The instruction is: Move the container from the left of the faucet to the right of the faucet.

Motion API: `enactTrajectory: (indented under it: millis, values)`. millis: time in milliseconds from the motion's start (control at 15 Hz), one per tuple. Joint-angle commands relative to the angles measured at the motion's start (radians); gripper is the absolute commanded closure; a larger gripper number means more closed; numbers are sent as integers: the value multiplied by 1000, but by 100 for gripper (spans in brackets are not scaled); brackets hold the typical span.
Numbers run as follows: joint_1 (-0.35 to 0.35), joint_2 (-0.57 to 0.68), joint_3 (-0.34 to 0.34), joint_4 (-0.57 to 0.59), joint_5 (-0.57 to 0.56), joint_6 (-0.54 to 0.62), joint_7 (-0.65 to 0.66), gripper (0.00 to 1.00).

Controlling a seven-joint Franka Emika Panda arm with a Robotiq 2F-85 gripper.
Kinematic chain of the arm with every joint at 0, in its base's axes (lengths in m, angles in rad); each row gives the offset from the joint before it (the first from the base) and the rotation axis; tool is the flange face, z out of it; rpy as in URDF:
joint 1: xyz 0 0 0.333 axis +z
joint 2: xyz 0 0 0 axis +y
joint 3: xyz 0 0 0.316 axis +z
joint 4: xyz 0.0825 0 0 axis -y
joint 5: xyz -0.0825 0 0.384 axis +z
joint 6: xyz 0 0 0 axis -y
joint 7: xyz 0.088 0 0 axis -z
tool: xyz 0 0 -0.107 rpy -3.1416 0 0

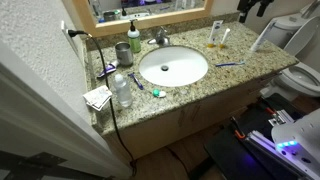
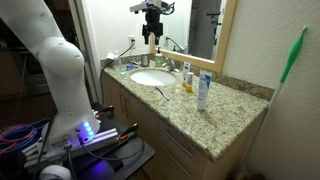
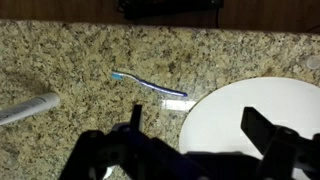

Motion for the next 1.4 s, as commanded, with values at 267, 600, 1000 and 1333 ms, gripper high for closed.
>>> enactTrajectory:
  millis: [267, 600, 1000, 1333]
  values:
    - [60, 71, 37, 60, 13, 47, -86, 0]
    - [158, 181, 155, 272, 3, 164, -11, 0]
    - [182, 188, 174, 311, 3, 165, 0, 0]
    - [214, 421, 197, 532, 79, 284, 34, 0]
